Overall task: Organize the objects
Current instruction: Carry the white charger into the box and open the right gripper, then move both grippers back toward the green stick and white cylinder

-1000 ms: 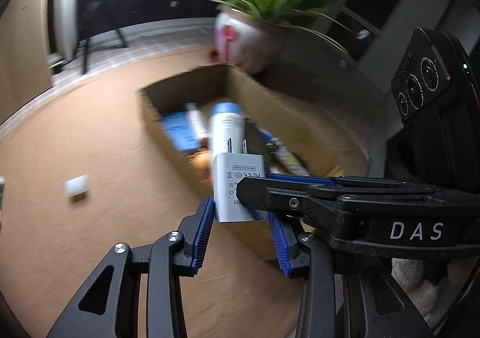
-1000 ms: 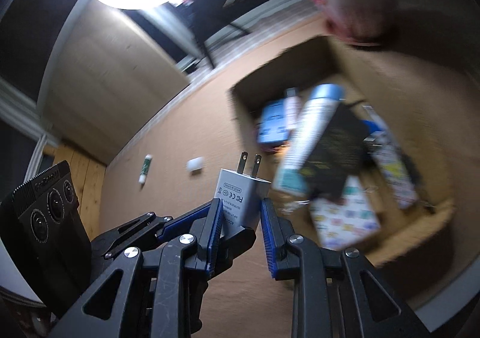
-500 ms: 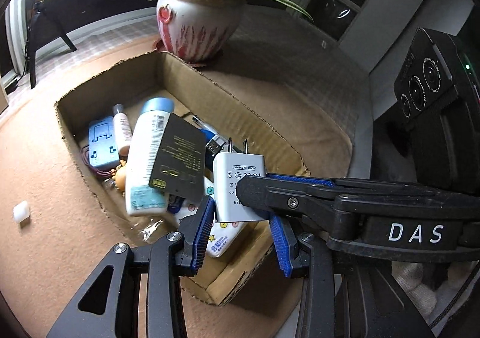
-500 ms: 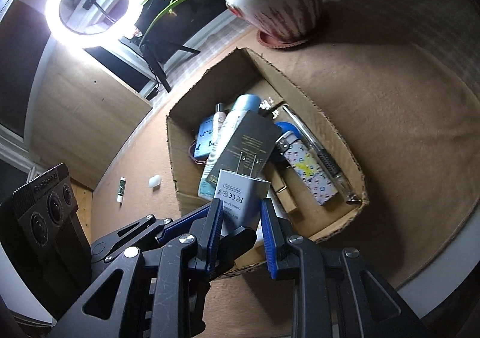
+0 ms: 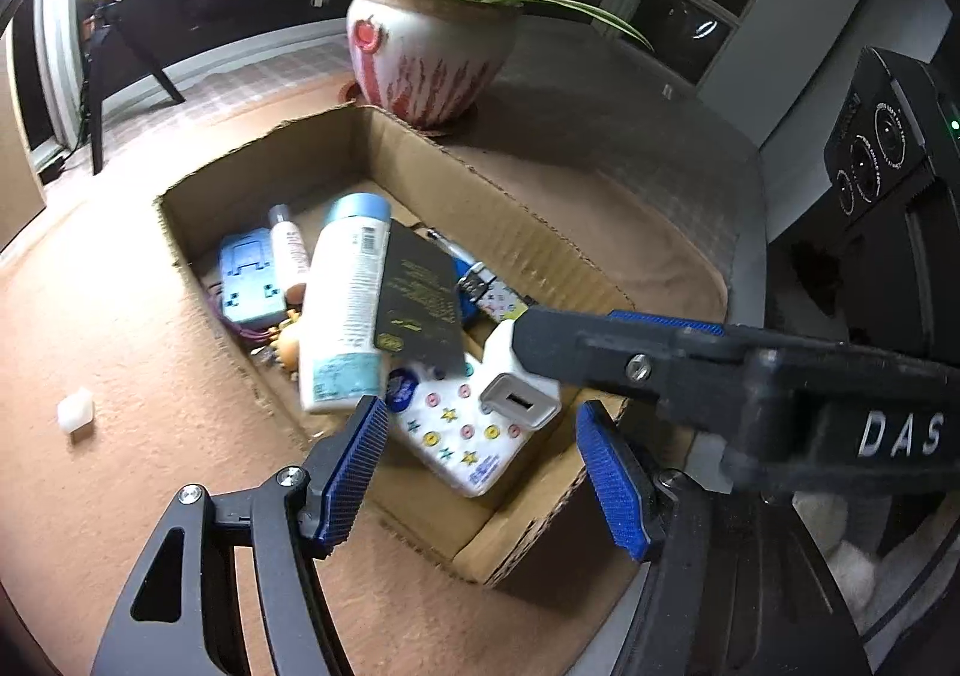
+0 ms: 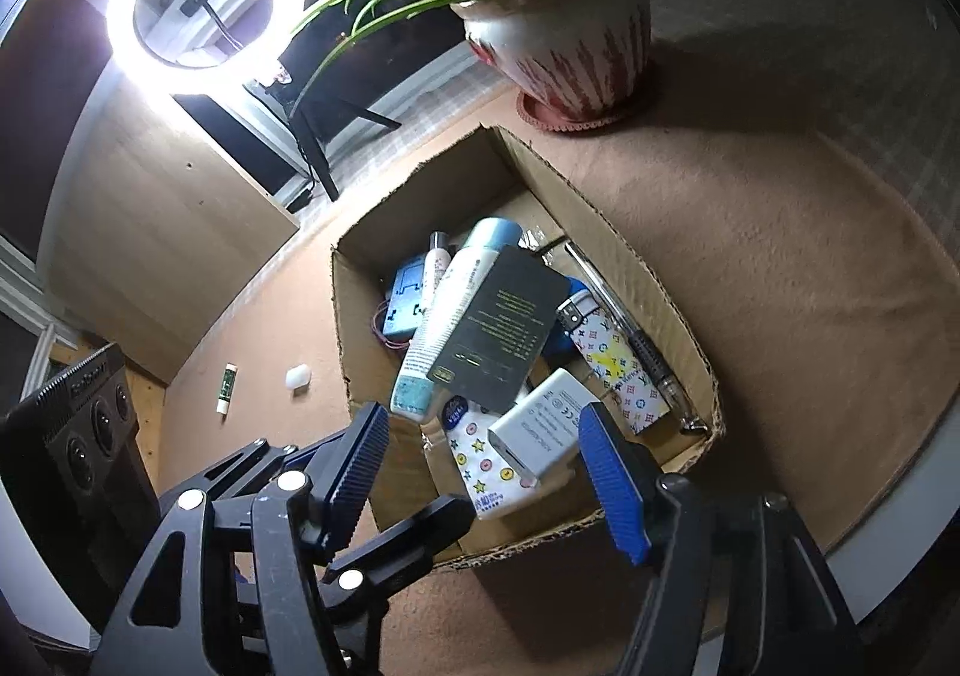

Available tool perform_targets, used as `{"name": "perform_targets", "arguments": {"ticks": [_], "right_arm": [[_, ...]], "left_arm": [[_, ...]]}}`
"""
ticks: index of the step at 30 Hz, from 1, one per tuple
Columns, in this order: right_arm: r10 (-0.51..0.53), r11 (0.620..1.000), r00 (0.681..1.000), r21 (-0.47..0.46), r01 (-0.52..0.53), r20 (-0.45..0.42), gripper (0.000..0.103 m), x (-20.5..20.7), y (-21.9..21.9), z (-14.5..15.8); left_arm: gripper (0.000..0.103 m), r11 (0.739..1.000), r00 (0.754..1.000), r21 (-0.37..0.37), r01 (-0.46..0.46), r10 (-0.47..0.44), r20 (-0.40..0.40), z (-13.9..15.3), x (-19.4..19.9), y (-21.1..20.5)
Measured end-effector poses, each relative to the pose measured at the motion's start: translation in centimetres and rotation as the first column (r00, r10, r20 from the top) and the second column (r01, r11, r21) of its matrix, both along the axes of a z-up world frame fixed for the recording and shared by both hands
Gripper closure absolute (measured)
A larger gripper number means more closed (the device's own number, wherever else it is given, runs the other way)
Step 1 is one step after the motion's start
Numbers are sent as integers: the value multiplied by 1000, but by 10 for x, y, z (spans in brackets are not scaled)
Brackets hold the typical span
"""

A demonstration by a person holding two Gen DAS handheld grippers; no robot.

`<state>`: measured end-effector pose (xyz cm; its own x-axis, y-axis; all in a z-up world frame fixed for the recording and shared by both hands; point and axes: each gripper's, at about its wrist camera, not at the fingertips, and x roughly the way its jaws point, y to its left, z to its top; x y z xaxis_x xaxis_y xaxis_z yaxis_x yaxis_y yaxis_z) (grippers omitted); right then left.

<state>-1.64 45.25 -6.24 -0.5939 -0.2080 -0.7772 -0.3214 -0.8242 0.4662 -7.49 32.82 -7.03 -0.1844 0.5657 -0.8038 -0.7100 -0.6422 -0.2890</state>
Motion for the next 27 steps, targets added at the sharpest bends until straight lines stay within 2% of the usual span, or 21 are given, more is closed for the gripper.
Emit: {"name": "perform_targets", "arguments": {"ticks": [6,11,15,23,27], "right_arm": [[47,999,998,19,-47,-35,41,-8,-16,11],[128,990,990,57,-125,-52,41,-22,-43,16],[227,972,973,72,-224,-47,41,-37,-73,17],[332,941,943,78,-329,-33,41,-69,-115,12],[386,920,922,68,-386,4,41,-93,-138,4]], "left_arm": [[34,999,999,-5,-50,50,-7,6,-9,-33],[34,989,990,-23,-143,143,-16,6,-25,-77],[34,970,971,-41,-238,238,-11,0,-40,-120],[34,926,929,-72,-370,371,-6,-10,-65,-192],[34,902,905,-84,-423,425,3,-15,-80,-222]]}}
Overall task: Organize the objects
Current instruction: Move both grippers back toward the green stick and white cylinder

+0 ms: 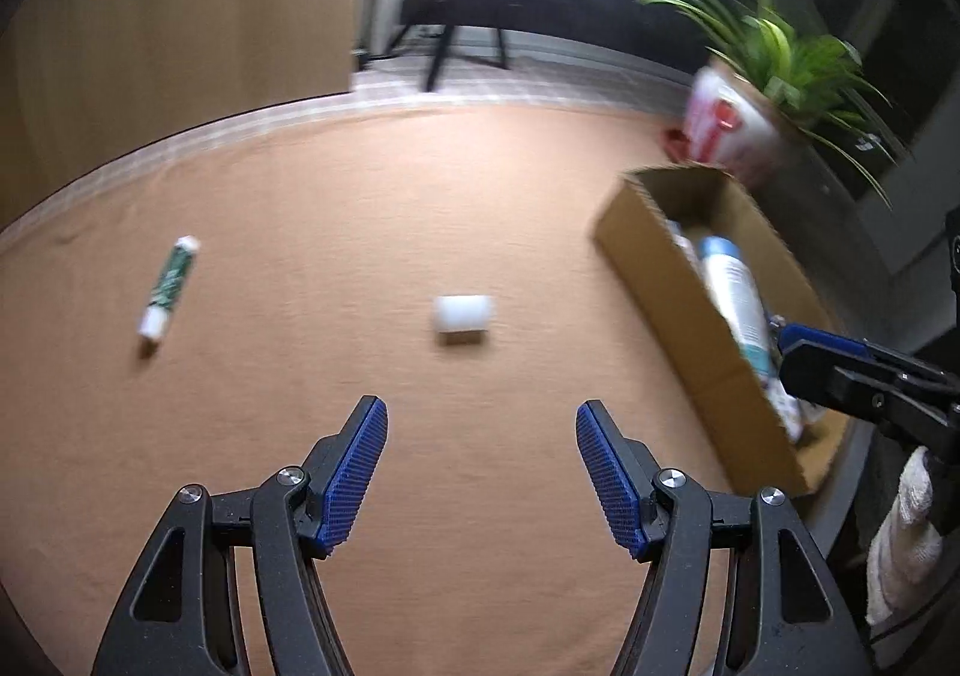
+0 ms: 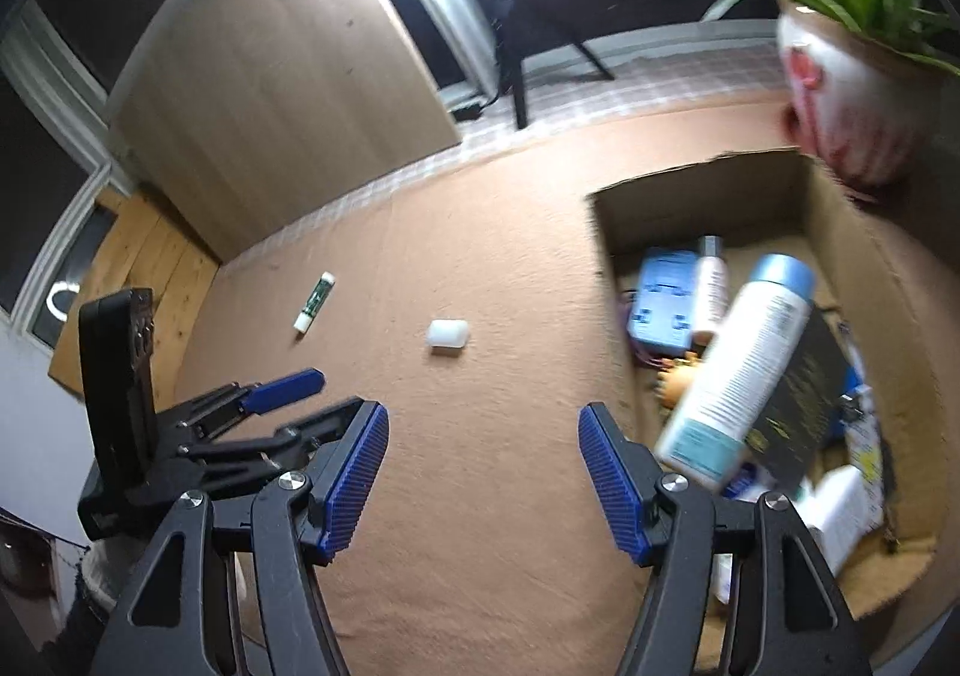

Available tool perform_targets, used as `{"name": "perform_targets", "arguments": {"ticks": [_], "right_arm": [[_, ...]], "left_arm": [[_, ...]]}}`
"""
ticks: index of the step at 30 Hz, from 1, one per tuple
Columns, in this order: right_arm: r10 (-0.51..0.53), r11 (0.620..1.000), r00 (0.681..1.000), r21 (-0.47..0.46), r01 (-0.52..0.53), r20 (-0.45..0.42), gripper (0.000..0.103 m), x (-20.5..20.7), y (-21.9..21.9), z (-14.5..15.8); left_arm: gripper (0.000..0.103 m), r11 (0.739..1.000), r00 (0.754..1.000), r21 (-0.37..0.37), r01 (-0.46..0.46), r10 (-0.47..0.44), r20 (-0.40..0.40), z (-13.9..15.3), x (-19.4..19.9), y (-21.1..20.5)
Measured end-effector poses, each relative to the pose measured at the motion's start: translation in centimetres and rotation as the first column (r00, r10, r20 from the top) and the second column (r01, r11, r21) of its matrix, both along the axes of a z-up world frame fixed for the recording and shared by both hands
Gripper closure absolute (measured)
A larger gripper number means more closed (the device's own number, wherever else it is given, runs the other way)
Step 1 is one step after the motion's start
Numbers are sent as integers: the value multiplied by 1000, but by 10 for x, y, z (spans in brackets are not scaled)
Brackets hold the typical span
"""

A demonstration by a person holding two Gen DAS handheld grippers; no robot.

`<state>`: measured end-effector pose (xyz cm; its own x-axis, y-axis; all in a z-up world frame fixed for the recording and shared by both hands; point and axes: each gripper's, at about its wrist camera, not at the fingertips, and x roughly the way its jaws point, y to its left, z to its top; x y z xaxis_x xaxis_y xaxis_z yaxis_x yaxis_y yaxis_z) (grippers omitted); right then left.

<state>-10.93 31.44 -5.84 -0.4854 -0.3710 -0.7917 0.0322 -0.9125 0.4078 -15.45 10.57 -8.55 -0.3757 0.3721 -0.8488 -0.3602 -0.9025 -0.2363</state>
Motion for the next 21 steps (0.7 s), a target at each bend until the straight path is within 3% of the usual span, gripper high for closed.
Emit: {"name": "perform_targets", "arguments": {"ticks": [12,21], "right_arm": [[128,988,988,80,-135,82,41,-80,-57,-25],[166,972,970,137,-191,175,41,-128,-78,-61]], "left_arm": [[34,985,987,-62,-160,161,11,-17,-68,-88],[35,965,969,-106,-241,246,36,-40,-112,-118]]}}
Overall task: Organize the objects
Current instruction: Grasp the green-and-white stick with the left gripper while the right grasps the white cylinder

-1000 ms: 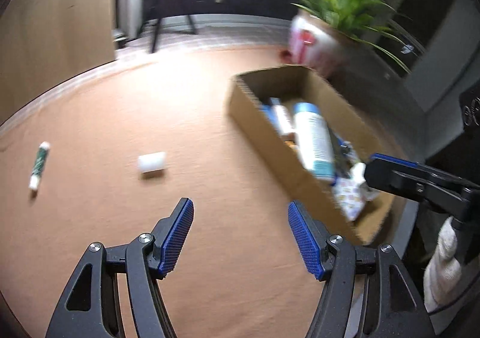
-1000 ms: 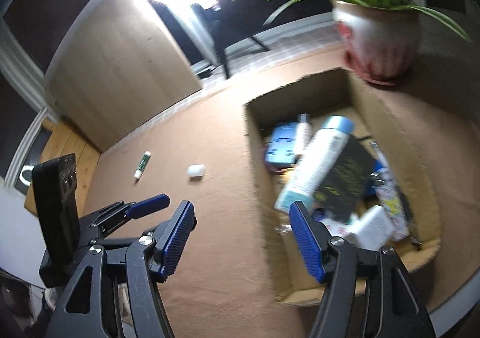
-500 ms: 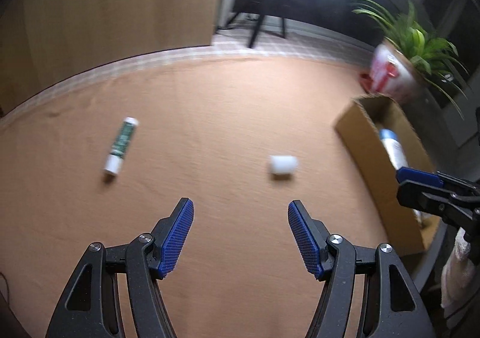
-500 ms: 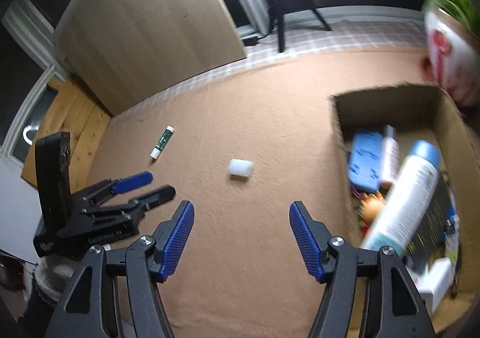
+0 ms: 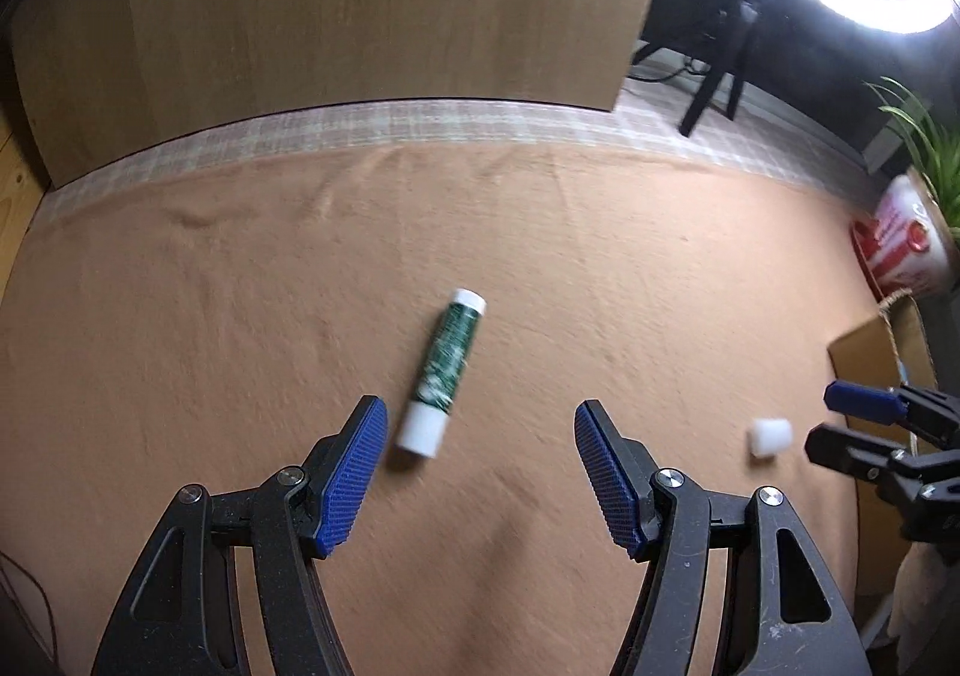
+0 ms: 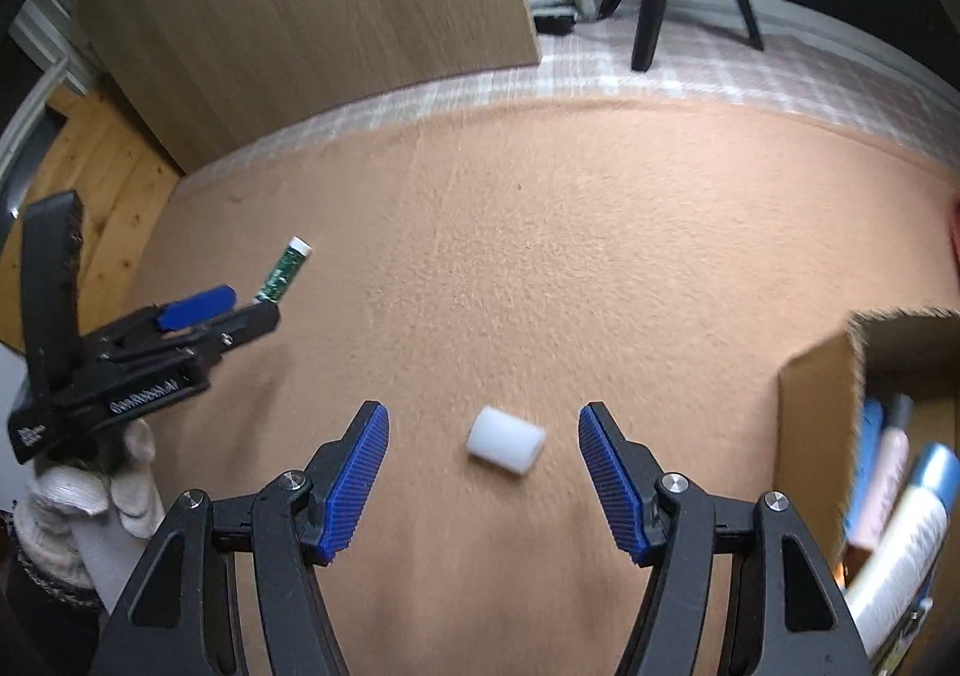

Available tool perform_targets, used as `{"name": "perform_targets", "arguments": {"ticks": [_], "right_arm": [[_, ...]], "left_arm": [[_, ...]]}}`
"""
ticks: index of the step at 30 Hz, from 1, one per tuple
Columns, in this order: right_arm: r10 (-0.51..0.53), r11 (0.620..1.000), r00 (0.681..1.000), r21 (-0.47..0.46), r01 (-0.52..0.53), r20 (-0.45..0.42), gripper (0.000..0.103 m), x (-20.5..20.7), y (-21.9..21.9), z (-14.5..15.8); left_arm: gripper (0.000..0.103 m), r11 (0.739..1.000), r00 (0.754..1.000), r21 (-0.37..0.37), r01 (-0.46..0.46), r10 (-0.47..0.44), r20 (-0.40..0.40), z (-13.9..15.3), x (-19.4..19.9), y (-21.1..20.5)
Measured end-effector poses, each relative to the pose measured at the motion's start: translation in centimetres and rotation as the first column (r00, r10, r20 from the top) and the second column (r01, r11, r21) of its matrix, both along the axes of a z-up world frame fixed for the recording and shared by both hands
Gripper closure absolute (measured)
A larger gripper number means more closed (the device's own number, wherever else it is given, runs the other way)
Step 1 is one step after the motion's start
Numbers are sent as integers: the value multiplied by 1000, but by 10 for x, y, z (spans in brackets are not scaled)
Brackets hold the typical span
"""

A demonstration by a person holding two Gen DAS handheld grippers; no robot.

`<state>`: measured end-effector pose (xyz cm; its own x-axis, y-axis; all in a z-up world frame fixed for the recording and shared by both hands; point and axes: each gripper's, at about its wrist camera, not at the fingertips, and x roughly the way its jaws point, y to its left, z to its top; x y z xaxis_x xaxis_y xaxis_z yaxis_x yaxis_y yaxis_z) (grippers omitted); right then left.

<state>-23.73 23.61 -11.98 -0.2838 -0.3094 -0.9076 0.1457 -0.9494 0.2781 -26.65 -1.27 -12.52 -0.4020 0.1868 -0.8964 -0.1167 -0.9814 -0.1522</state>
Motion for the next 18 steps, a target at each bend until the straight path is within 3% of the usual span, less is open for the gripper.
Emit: {"name": "perform_targets", "arguments": {"ticks": [9,12,18], "right_arm": [[15,999,997,-33,-13,77,48,-11,-5,-23],[27,999,996,-47,-23,86,50,-9,-5,-22],[65,998,994,-17,-63,90,60,0,-11,-21]], "left_arm": [[36,999,1000,37,-19,19,4,-9,-21,-3],[46,998,1000,52,-20,19,21,-15,-26,-3],[79,999,999,36,6,-7,36,-20,-30,2]]}}
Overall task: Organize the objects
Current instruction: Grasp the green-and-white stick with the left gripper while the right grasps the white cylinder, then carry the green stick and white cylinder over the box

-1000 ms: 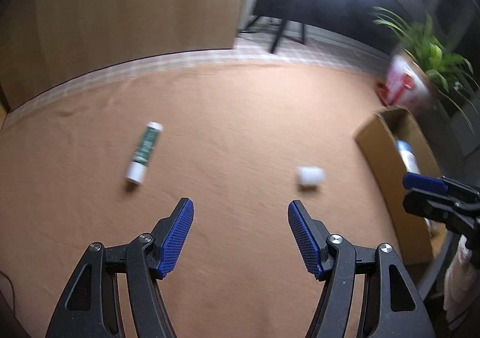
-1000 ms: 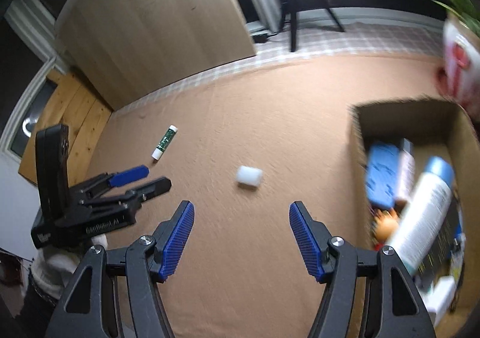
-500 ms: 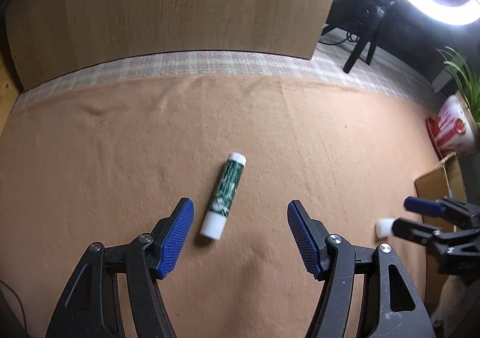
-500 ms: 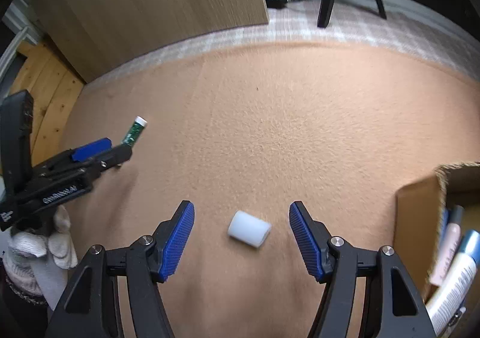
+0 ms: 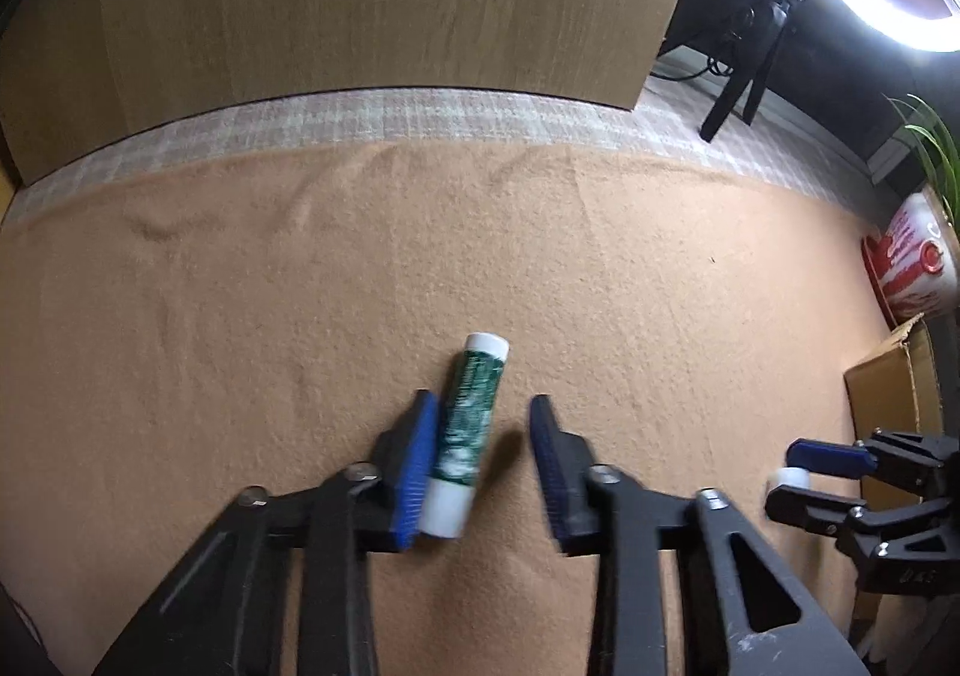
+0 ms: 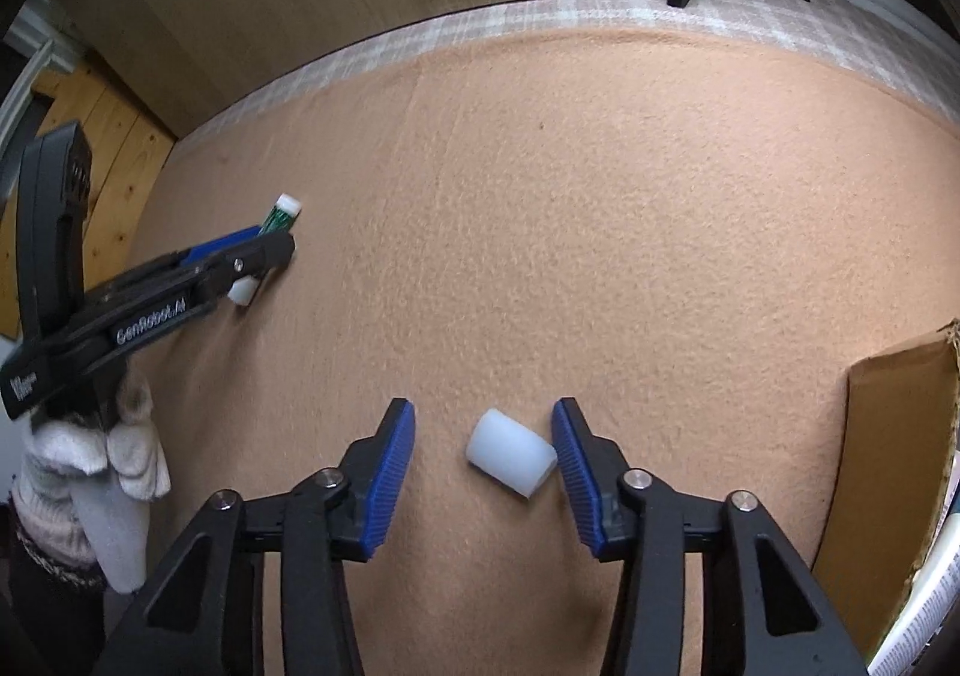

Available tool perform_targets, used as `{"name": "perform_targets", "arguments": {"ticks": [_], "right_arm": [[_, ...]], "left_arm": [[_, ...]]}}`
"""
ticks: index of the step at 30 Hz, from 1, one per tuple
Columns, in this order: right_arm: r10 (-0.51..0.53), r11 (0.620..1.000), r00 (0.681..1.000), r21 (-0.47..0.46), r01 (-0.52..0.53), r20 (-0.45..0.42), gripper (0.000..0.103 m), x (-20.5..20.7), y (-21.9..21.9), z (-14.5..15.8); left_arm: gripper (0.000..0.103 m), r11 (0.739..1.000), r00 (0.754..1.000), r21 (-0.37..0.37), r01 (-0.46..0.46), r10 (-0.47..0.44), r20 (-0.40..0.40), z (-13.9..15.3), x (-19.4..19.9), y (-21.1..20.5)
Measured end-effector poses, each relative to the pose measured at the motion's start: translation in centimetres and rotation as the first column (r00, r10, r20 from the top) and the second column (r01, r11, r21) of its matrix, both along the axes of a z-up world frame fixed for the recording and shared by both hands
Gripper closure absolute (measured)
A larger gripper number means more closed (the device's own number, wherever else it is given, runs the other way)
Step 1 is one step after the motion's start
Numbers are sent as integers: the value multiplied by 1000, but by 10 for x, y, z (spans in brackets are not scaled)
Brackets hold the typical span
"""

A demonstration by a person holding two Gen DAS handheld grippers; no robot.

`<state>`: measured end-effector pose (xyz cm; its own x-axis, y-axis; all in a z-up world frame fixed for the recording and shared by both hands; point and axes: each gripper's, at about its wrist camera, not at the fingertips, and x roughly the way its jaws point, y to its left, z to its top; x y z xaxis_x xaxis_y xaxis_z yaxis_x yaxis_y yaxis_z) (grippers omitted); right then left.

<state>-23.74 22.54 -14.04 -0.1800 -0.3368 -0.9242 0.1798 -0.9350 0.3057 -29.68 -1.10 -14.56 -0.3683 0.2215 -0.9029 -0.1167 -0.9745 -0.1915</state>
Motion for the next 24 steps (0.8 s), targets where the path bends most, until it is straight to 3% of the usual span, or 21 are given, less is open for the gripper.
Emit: {"name": "perform_targets", "arguments": {"ticks": [3,12,19,24], "right_arm": [[28,999,1000,43,-27,-10,62,5,-5,1],[55,984,996,171,-41,-77,82,21,-14,6],[-6,993,994,115,19,-107,91,38,5,10],[-75,995,989,60,83,-126,96,55,14,16]], "left_arm": [[87,1000,1000,4,5,-6,8,0,0,2],[87,1000,1000,17,19,-20,2,2,15,13],[87,999,999,21,50,-50,-5,2,54,33],[87,996,998,68,61,-62,2,2,83,46]]}}
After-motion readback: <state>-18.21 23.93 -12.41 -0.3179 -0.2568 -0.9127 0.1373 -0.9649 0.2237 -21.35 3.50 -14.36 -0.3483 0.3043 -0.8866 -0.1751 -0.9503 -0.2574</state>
